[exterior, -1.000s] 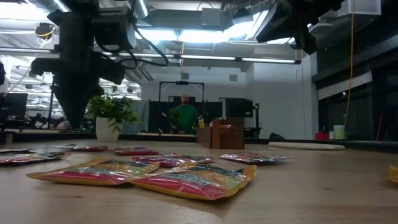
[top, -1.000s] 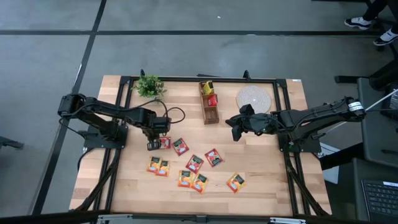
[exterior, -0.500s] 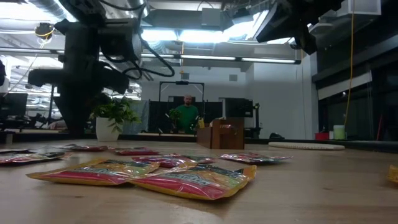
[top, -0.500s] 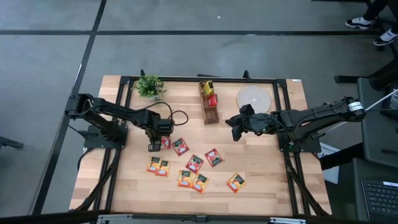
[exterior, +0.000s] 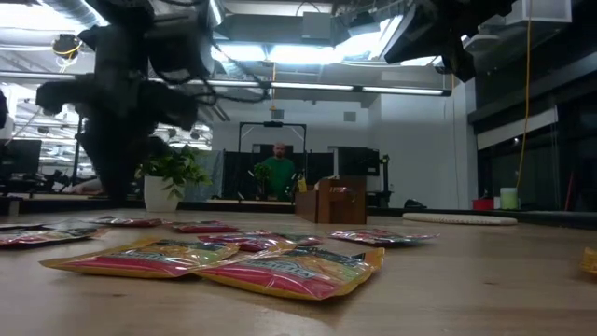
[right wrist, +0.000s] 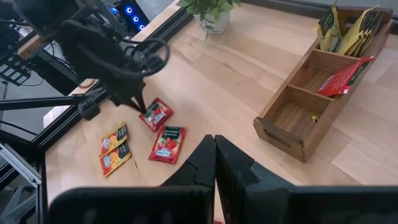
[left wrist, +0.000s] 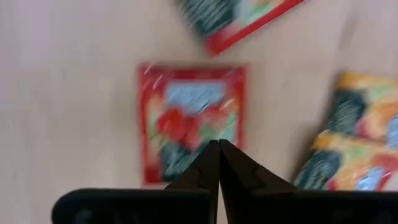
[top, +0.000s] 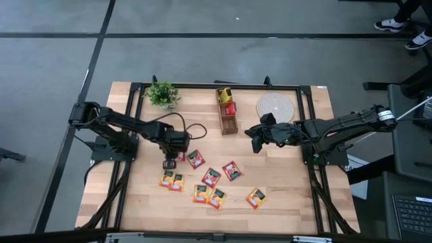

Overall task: Pick & Place Tea
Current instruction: Put the red tea bag into the middle section of the wooden organizer

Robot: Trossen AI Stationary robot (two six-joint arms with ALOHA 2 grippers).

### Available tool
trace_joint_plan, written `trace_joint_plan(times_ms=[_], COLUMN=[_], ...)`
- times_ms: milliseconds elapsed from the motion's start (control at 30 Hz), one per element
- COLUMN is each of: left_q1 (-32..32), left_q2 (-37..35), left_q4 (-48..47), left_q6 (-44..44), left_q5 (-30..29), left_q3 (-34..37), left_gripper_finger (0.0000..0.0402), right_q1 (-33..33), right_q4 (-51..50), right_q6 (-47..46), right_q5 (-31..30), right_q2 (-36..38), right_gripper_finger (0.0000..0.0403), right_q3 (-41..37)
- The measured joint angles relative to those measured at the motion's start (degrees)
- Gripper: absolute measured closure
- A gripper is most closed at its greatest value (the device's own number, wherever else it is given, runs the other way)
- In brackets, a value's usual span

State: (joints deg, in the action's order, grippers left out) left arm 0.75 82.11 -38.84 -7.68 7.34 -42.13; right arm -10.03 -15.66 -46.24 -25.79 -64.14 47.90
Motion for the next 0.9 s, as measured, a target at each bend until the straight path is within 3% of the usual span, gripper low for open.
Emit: trace_joint_plan(times_ms=[133,433,600,900], left_q1=[2.27,2.38,2.36,2.36], left_q2=[0.00,2.78,6.28,6.08], left_q4=[6.67,12.19,12.45,13.15], left_q6=[-0.85,-1.29,-1.14,0.22], left_q5=[-0.03,-2.25,-2.39,-3.16], left_q3=[0.00,0.00,0.00,-3.55], left_gripper_finger=[0.0399,0.0400,0.0400,0.0399], right_q1=[-0.01,-0.01,0.00,0.00], right_q4=[0.00,0.02,0.09,0.11], right_q6=[-0.02,-1.63,-3.15,-4.24], right_q5=[-0.03,-0.06,0.21,0.38], right_q2=[0.00,0.00,0.00,0.00], right_gripper_finger=[0.0393,0.0393,0.0393,0.0393], right_q3=[0.00,0.00,0.00,0.00])
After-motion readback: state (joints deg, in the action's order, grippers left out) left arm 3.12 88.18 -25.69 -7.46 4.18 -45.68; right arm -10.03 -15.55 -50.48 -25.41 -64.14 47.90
